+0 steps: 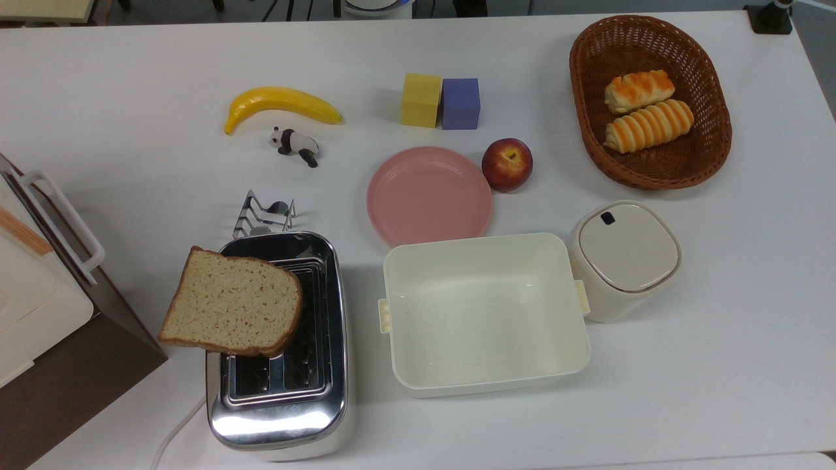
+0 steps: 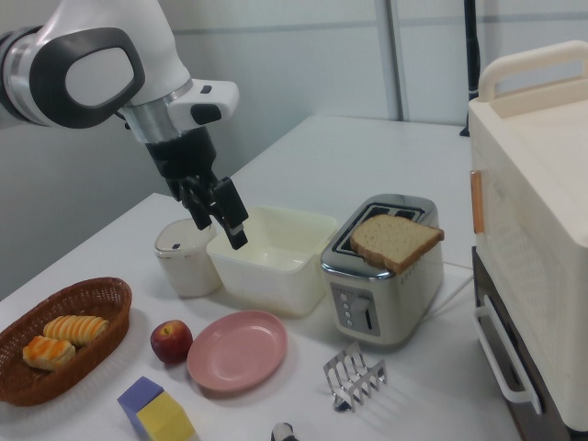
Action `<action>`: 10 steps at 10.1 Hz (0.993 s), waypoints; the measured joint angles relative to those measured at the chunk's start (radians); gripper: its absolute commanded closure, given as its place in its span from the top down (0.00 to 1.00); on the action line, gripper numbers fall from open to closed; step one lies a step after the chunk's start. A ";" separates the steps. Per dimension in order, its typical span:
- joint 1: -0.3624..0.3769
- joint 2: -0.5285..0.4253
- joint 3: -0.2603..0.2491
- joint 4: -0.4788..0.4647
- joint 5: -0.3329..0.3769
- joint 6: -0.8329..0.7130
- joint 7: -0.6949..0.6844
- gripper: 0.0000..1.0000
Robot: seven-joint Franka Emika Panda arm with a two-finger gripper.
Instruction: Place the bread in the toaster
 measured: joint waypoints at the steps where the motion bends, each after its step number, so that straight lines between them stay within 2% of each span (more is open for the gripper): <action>1: 0.000 0.001 0.000 0.000 0.000 0.000 -0.001 1.00; 7: -0.001 0.010 -0.003 -0.025 0.001 0.051 -0.005 1.00; 8: -0.001 0.017 -0.003 -0.031 0.001 0.104 -0.005 1.00; 9: -0.001 0.039 -0.003 -0.039 -0.001 0.205 0.052 1.00; 10: -0.001 0.084 -0.003 -0.046 -0.033 0.325 0.102 1.00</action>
